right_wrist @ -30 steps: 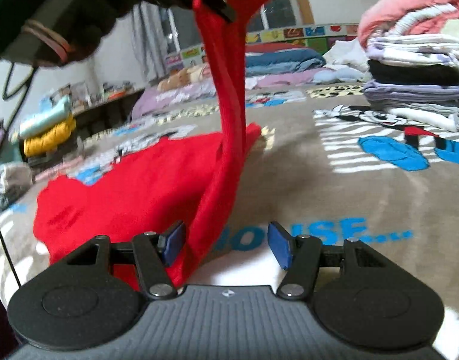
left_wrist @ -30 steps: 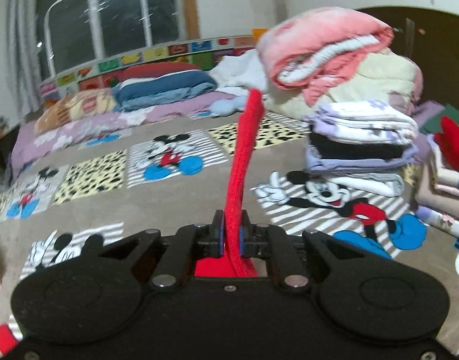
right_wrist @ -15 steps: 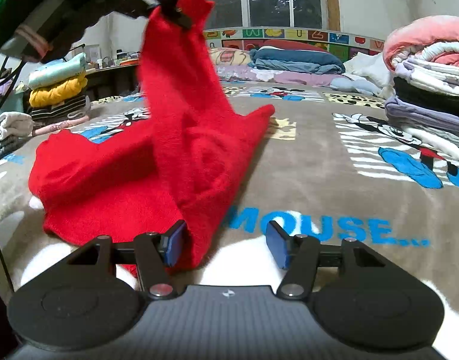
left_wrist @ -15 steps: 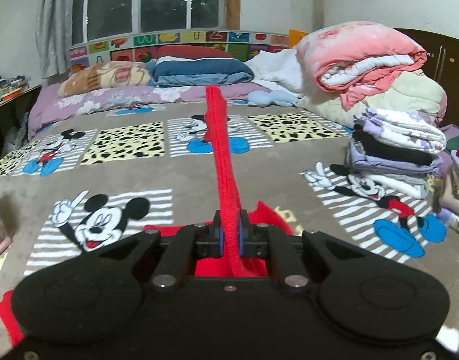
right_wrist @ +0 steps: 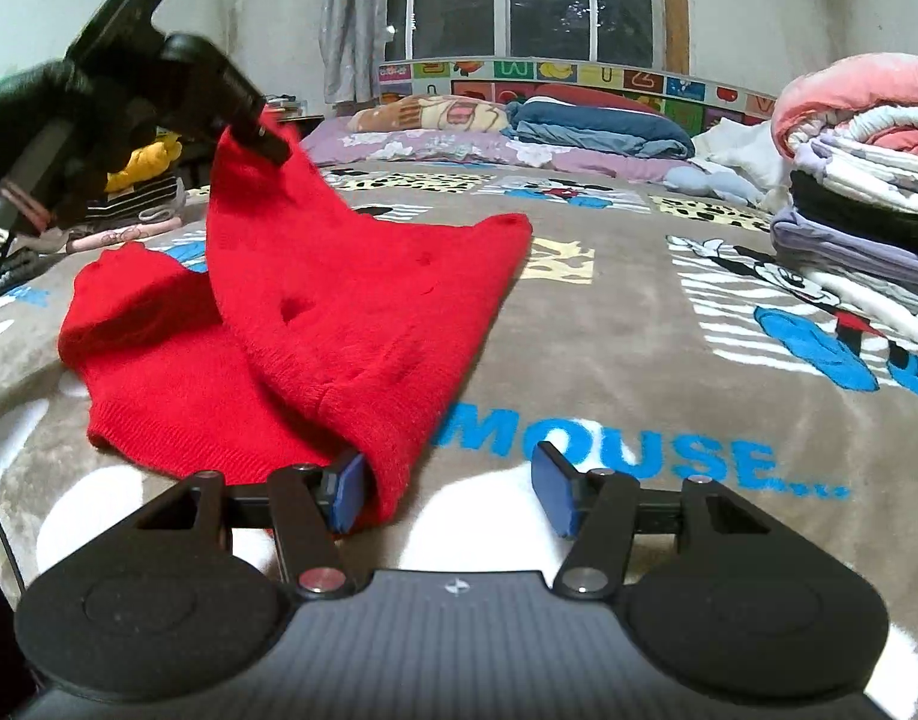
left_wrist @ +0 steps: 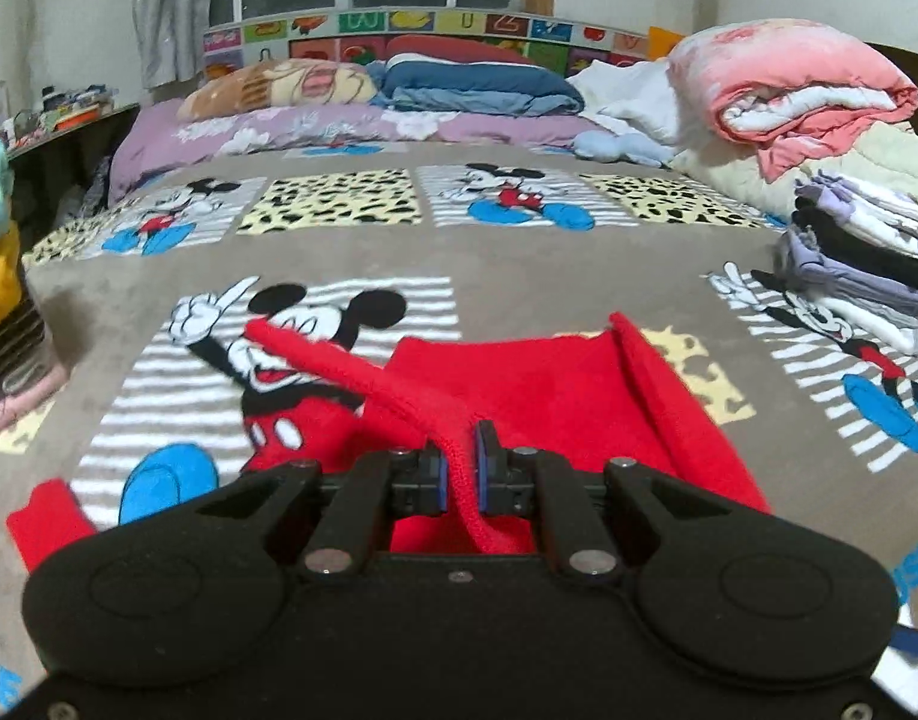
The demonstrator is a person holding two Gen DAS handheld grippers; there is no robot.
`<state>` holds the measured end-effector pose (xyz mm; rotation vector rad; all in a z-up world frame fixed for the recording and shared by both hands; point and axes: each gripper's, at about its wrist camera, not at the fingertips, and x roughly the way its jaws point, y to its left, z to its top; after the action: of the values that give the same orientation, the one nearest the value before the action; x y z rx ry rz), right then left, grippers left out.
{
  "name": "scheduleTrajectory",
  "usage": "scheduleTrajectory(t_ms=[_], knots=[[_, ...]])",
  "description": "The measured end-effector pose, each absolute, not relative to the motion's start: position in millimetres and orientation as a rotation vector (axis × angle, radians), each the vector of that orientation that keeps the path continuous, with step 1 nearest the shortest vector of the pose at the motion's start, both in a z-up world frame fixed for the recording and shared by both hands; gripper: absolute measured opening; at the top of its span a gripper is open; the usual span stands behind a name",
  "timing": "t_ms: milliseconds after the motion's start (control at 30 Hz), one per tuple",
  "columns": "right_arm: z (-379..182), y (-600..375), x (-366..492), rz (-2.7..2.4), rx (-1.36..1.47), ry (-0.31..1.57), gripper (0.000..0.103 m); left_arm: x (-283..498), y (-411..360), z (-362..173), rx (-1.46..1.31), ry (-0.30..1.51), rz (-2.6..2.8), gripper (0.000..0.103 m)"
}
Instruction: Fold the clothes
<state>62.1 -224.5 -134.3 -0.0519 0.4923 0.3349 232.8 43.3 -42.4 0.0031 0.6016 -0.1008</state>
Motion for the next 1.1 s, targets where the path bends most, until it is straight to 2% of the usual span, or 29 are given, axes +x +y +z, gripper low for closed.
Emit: scheduleTrajectory(t_ms=[667,933,1100], knots=[[-127.5,-218.7,43.3,0.356,-0.166,0.497,0.058,224.2,61.3,-81.0,-0.01,0.613,-0.09,0.007],[-115.7,-193.5,31.1,0.471,-0.252,0.366,0.058,220.1,73.6,-82.0,-0.091,0.58,-0.112,0.007],[-119.7,-180.6,48.6,0.535,-0.226,0.455,0.06,228.5,73.9,-100.6,-0.069,0.64,-0.089,0.007]])
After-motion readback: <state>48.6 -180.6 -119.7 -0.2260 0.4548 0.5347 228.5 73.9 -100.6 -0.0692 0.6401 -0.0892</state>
